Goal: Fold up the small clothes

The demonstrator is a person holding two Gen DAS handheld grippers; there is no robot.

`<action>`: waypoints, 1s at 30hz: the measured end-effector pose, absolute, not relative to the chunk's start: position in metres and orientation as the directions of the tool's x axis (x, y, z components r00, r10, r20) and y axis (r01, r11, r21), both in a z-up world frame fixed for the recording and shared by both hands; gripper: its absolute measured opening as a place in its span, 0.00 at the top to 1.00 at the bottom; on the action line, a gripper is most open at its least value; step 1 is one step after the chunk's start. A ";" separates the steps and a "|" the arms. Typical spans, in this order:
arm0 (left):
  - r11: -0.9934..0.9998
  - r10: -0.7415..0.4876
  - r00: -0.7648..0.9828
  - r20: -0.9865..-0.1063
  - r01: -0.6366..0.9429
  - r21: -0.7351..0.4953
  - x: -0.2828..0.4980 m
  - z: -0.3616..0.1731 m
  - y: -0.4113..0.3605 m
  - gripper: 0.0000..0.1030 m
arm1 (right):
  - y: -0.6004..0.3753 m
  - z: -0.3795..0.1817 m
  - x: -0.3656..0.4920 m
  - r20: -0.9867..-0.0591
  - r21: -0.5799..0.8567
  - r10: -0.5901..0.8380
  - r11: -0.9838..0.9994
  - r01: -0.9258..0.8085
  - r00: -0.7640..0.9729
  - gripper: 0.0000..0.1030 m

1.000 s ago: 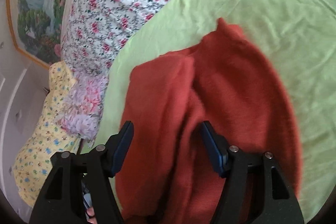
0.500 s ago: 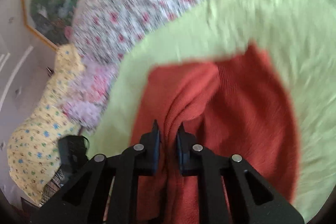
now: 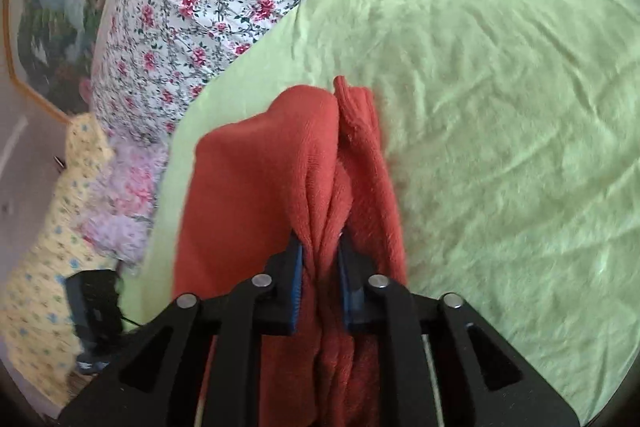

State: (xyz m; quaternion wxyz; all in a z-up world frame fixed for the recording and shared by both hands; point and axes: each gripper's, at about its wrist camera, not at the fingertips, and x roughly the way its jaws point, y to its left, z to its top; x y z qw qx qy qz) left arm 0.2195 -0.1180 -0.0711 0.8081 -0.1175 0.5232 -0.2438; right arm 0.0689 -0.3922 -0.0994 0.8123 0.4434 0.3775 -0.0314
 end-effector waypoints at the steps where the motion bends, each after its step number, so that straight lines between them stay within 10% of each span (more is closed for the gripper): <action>1: 0.854 -0.516 0.336 -0.788 0.273 -0.442 0.219 -0.071 -0.120 0.32 | -0.388 -0.095 0.063 -0.644 0.691 0.281 0.612 0.383 0.712 0.76; 6: 0.846 -0.530 0.336 -0.779 0.268 -0.460 0.218 -0.073 -0.119 0.32 | -0.361 -0.090 0.031 -0.648 0.683 0.305 0.637 0.357 0.698 0.55; 9: 0.847 -0.529 0.333 -0.780 0.259 -0.464 0.217 -0.073 -0.118 0.32 | -0.346 -0.084 0.025 -0.695 0.609 0.255 0.707 0.361 0.673 0.84; 20: 0.850 -0.507 0.313 -0.803 0.336 -0.406 0.201 -0.073 -0.135 0.37 | -0.368 -0.096 -0.006 -0.697 0.601 0.162 0.663 0.447 0.698 0.84; 26: 0.815 -0.566 0.285 -0.774 0.334 -0.473 0.203 -0.073 -0.123 0.57 | -0.359 -0.075 0.007 -0.700 0.569 0.161 0.715 0.407 0.696 0.80; 30: 0.738 -0.673 0.231 -0.703 0.270 -0.618 0.209 -0.086 -0.099 0.59 | -0.354 -0.062 0.011 -0.694 0.554 0.164 0.744 0.375 0.701 0.52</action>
